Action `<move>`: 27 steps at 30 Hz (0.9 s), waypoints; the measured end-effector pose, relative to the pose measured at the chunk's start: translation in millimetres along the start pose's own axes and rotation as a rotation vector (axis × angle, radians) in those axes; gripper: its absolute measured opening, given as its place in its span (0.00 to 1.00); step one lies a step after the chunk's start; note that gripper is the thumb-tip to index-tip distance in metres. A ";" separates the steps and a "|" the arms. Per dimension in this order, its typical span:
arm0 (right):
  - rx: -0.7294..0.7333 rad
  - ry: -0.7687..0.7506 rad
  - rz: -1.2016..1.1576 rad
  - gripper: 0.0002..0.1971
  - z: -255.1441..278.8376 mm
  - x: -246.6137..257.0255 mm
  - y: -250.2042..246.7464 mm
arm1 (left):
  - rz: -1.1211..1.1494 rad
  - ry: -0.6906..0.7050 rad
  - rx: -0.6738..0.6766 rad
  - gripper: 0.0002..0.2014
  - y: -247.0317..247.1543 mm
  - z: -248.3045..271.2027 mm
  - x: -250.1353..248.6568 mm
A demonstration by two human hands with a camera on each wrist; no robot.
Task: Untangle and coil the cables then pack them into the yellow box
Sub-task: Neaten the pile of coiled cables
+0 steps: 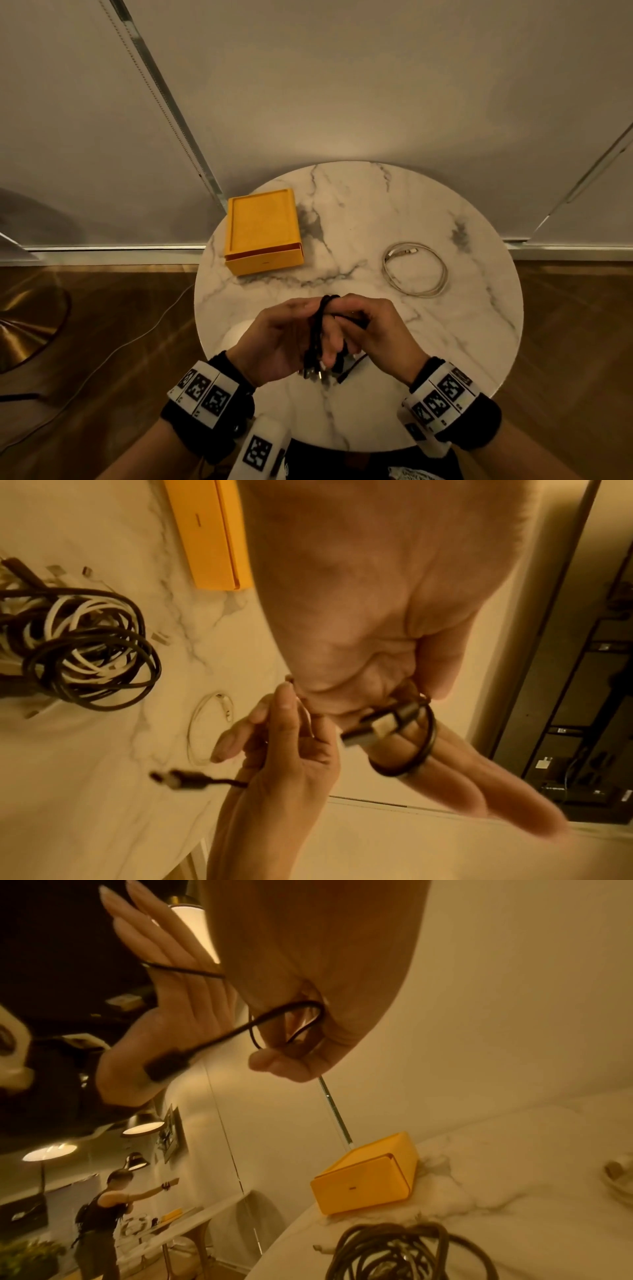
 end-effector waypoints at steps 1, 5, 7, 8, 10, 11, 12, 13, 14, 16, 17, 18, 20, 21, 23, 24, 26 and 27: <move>-0.017 0.015 -0.030 0.16 0.2 -2.7 0.5 | -0.004 -0.007 -0.004 0.25 0.4 0.8 1.2; -0.098 0.034 0.049 0.11 -3.7 -10.1 -4.0 | -0.030 -0.075 -0.008 0.23 3.0 3.3 10.2; -0.099 0.007 0.055 0.09 -7.3 -10.7 -3.7 | -0.045 -0.124 0.005 0.20 7.6 2.9 17.3; -0.099 -0.007 0.057 0.06 -9.0 -11.0 -3.7 | -0.051 -0.145 0.017 0.19 10.2 2.7 21.8; -0.125 -0.008 0.052 0.04 -13.3 -11.0 -4.0 | -0.049 -0.169 0.018 0.17 12.0 2.9 31.0; -0.138 -0.007 0.041 0.04 -15.2 -10.7 -4.3 | -0.048 -0.178 0.006 0.17 11.6 3.4 34.9; -0.150 -0.007 0.031 0.05 -16.6 -10.2 -5.2 | -0.053 -0.184 -0.004 0.17 10.9 4.0 37.7; -0.157 -0.003 0.022 0.05 -17.7 -10.4 -6.1 | -0.062 -0.185 -0.011 0.17 10.0 4.6 39.4; -0.159 -0.005 0.027 0.05 -17.7 -9.0 -6.8 | -0.074 -0.178 -0.015 0.17 9.2 5.0 39.2; -0.138 -0.008 0.050 0.04 -15.4 -8.2 -4.8 | -0.100 -0.140 -0.022 0.16 9.2 4.3 33.0; -0.110 -0.003 0.055 0.04 -13.4 -8.0 -1.6 | -0.117 -0.105 -0.039 0.16 8.9 3.3 27.3; -0.074 0.015 0.050 0.05 -11.2 -6.6 3.0 | -0.139 -0.062 -0.071 0.16 7.3 2.7 20.6; -0.008 0.016 0.038 0.07 -5.0 -3.3 13.8 | -0.182 0.034 -0.156 0.15 0.7 1.1 4.4; 0.010 -0.028 0.068 0.10 -1.9 -1.6 17.9 | -0.212 0.081 -0.195 0.15 -4.5 0.4 -3.8; 0.042 -0.105 0.211 0.10 1.6 1.0 22.3 | -0.301 0.161 -0.268 0.17 -15.3 1.6 -18.5; 0.061 -0.123 0.265 0.09 3.0 1.6 23.0 | -0.345 0.192 -0.295 0.19 -19.6 3.1 -23.8; 0.093 -0.109 0.297 0.11 3.3 1.1 23.5 | -0.398 0.239 -0.341 0.19 -26.5 7.1 -29.4; 0.110 -0.104 0.305 0.11 3.8 2.1 24.9 | -0.410 0.255 -0.363 0.19 -28.7 8.7 -30.6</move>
Point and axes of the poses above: each hand's wrist, its own z-axis away from the middle knuckle, its own y-axis out of the palm, x = y × z, the point moved 4 cm from there along -z, towards the middle knuckle, and after that the axes turned 1 degree about y, right-handed, at the moved point
